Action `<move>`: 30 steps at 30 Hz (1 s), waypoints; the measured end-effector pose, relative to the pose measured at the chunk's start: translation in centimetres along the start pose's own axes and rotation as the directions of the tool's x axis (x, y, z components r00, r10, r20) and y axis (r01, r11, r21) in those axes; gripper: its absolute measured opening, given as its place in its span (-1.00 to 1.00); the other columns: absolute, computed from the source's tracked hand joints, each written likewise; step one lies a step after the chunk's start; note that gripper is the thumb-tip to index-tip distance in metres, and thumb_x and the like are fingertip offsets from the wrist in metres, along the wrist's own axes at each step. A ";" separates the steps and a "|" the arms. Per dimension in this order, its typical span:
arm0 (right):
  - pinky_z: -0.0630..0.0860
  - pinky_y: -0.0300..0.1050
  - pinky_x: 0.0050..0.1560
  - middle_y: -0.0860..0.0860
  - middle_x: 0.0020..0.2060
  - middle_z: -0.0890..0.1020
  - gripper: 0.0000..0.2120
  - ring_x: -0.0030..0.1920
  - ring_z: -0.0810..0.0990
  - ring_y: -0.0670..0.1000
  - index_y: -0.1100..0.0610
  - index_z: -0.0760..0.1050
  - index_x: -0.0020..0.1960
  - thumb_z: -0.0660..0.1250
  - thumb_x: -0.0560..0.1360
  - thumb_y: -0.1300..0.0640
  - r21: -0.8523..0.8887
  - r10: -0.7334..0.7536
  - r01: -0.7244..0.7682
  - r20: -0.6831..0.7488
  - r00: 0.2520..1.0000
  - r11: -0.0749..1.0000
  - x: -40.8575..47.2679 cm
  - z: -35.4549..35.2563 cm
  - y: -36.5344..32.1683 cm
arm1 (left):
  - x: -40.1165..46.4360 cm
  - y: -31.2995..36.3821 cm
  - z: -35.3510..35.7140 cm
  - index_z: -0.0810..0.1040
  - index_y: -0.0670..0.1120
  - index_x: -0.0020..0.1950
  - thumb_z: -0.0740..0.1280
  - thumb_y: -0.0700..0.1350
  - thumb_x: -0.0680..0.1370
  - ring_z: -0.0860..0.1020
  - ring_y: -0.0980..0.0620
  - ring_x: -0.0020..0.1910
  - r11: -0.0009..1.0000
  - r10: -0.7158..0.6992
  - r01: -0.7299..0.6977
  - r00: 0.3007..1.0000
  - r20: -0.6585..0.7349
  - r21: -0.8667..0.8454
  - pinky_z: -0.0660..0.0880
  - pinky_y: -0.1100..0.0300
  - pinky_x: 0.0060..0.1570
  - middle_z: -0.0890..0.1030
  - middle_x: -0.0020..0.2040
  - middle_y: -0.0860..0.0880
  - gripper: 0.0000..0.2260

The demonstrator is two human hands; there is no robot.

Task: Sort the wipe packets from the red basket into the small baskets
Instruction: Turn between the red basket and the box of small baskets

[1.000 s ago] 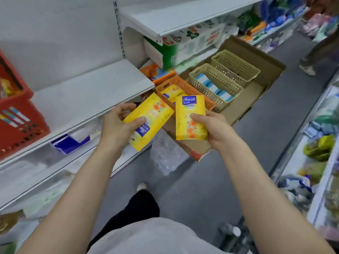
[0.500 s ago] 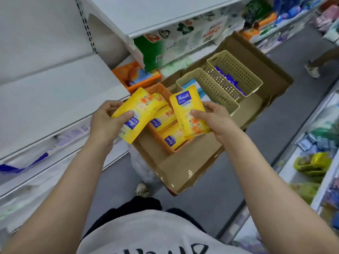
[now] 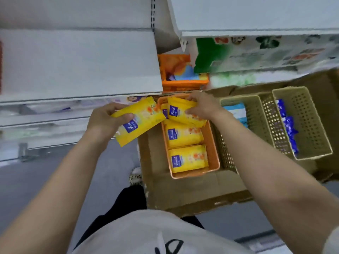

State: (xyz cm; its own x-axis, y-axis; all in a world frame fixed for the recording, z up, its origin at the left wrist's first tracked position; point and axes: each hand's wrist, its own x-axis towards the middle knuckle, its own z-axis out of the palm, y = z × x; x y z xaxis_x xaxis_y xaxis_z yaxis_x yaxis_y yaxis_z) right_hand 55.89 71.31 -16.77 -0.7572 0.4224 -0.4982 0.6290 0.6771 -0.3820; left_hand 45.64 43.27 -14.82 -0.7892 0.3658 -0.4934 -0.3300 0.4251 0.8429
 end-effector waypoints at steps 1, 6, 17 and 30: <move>0.51 -0.07 0.12 0.03 0.28 0.57 -0.54 0.15 0.60 0.08 0.03 0.52 0.32 0.50 0.44 0.08 -0.017 -0.032 0.033 0.053 0.998 0.999 1.3 -0.2 -0.1 | -0.4 -0.5 0.4 0.64 -0.04 0.02 0.49 -0.21 0.45 0.62 0.04 -0.22 1.000 -0.023 0.023 0.999 -0.022 -0.014 0.54 0.20 -0.23 0.66 -0.10 -0.04 -0.82; 0.49 -0.01 0.22 0.06 0.26 0.59 -0.60 0.24 0.55 0.14 -0.01 0.54 0.32 0.41 0.49 0.02 -0.212 -0.189 0.231 0.201 0.961 0.950 5.5 0.8 -0.1 | -2.3 -3.2 2.5 0.65 0.01 -0.04 0.49 -0.21 0.44 0.63 0.07 -0.23 0.990 -0.112 0.100 0.986 -0.120 -0.096 0.51 0.30 -0.33 0.67 -0.11 -0.02 -0.83; 0.34 0.04 0.34 0.02 0.38 0.43 -0.50 0.41 0.32 0.09 -0.17 0.39 0.43 0.38 0.51 -0.09 -0.299 -0.427 0.415 0.027 0.904 0.859 3.4 5.0 3.3 | -4.6 -4.9 6.9 0.65 0.03 -0.04 0.52 -0.15 0.41 0.65 0.11 -0.28 0.984 -0.147 0.126 0.973 -0.177 -0.123 0.53 0.20 -0.25 0.69 -0.13 -0.02 -0.83; 0.48 -0.18 0.19 -0.16 0.25 0.56 -0.51 0.23 0.51 -0.16 -0.07 0.47 0.38 0.42 0.49 -0.13 0.214 -0.447 0.394 0.347 0.825 0.894 -1.2 -0.3 1.2 | -4.1 -1.5 9.9 0.66 0.00 0.07 0.52 -0.14 0.43 0.69 0.07 -0.16 0.997 -0.060 0.064 0.995 0.082 -0.052 0.59 0.24 -0.24 0.71 -0.10 0.02 -0.76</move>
State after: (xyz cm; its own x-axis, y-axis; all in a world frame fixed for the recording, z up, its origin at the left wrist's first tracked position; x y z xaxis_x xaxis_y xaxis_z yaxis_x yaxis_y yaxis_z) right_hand 57.47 71.83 -16.38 -0.8441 -0.1634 -0.5106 0.3016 0.6428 -0.7042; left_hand 54.47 49.36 -16.21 -0.7228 0.4067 -0.5587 -0.4063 0.4040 0.8196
